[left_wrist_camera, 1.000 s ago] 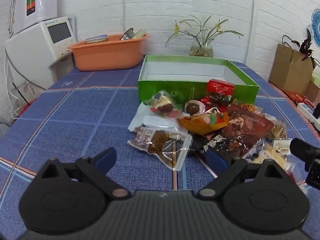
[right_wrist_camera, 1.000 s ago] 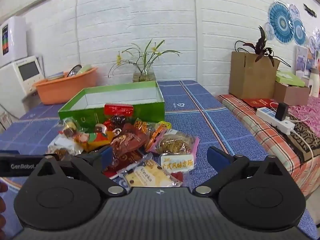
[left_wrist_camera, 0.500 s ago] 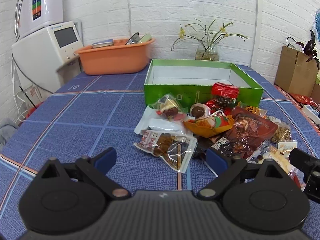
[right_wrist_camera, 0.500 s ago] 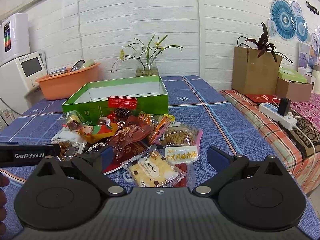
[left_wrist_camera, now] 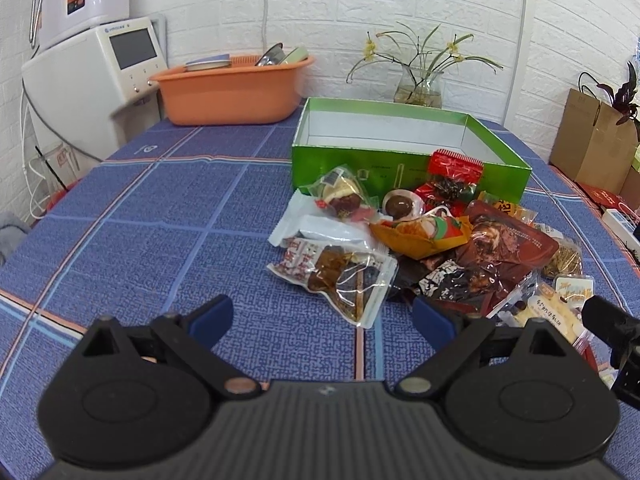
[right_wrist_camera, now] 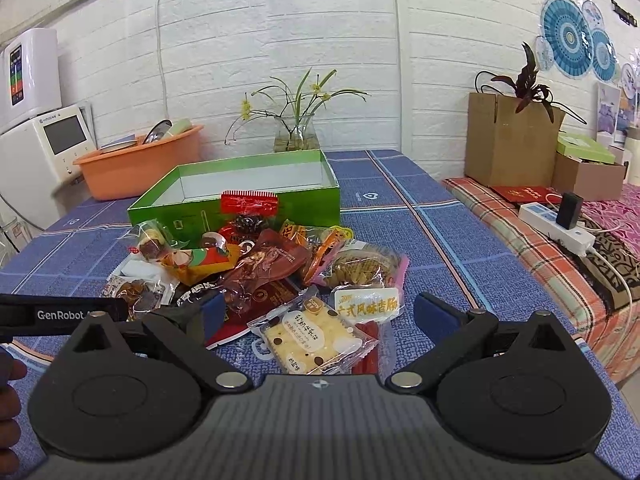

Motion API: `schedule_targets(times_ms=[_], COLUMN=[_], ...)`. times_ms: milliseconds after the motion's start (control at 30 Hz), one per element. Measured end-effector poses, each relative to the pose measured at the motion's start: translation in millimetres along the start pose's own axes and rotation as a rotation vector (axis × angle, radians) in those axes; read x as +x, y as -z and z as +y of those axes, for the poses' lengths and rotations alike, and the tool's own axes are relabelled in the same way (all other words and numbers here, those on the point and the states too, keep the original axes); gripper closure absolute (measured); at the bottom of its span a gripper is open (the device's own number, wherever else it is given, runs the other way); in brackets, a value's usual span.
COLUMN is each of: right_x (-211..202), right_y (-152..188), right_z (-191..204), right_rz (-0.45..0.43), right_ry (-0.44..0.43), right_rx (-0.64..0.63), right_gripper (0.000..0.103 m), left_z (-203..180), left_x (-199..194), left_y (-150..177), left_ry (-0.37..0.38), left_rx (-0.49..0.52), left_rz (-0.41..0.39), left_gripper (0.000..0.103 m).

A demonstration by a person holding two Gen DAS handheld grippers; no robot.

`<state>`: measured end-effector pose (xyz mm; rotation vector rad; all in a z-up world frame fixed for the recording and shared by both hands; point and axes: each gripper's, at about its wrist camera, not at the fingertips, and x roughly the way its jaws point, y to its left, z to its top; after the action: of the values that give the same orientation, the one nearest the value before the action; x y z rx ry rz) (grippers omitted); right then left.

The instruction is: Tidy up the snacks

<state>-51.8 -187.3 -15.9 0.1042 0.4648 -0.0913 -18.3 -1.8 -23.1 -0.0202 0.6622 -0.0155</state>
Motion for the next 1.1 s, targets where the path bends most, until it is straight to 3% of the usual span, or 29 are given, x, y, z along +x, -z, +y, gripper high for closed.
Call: schedule_targets(times_ms=[733,833,967,1100], right_x=[-20,-23,-34,-34], right_y=[25,26,31,27], right_z=[-19,-21,-26,-25], right_rz=[0.041,0.001,-0.130,-0.118], right_ry=[0.036,0.004,-0.041,-0.065], right_rx=[0.019,0.049,0.105,0.082], right_gripper=[0.000,0.000,0.000,0.000], left_z=[-24,-24,-21,-16], left_x=[-11,-14,-20,-28], left_y=[25,27,34,44], left_ry=[-0.014,-0.003,0.021,0.046], left_rx=[0.055,0.057,0.043,0.009], left_rz=[0.007,0.005,0.005,0.017], left_gripper=[0.010,0.010,0.010,0.010])
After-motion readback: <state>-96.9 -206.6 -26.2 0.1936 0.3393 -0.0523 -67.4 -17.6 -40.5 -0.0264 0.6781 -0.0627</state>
